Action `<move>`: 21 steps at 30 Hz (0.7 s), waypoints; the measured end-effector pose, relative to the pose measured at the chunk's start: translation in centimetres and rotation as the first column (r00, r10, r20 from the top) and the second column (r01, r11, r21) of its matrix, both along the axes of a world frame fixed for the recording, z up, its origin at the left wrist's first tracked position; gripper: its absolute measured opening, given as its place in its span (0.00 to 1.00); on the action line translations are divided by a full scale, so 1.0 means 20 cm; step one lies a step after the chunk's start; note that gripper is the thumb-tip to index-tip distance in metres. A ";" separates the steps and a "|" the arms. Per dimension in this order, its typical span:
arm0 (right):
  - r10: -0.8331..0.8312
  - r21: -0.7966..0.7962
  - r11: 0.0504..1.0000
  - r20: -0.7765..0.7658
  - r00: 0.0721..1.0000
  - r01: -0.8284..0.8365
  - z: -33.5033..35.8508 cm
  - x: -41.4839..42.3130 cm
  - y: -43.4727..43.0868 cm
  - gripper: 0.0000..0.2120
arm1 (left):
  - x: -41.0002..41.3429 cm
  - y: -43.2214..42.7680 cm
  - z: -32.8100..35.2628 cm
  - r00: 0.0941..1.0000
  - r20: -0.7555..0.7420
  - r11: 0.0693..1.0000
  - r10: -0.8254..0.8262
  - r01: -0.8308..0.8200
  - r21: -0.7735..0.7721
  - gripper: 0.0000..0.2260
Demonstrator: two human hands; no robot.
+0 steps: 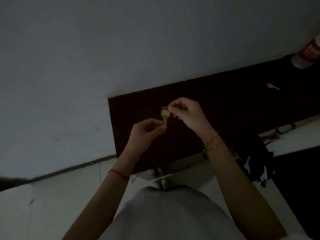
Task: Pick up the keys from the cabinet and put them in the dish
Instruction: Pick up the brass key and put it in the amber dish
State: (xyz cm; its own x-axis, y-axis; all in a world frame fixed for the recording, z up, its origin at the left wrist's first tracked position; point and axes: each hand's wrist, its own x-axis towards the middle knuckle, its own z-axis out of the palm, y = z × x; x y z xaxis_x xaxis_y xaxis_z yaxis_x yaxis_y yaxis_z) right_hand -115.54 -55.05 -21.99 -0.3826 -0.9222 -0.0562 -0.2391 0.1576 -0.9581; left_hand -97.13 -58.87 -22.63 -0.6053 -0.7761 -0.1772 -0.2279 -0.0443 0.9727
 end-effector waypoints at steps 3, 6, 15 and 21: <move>-0.067 -0.015 0.998 0.017 0.998 0.067 0.02 -0.03 0.09 0.06 | -0.05 0.03 0.02 0.999 -0.016 0.999 -0.048 0.048 0.010 0.08; -0.142 -0.015 0.990 -0.015 0.990 0.142 0.03 -0.07 0.19 0.06 | -0.11 0.07 0.04 0.993 -0.007 0.993 -0.114 0.114 0.022 0.07; -0.382 -0.051 0.924 -0.103 0.918 0.379 0.02 -0.29 0.56 0.05 | -0.42 0.26 0.05 0.948 0.015 0.947 -0.319 0.318 0.043 0.05; -0.497 -0.072 0.868 -0.119 0.860 0.492 0.04 -0.50 0.88 0.06 | -0.71 0.49 0.06 0.903 0.002 0.903 -0.430 0.430 0.019 0.05</move>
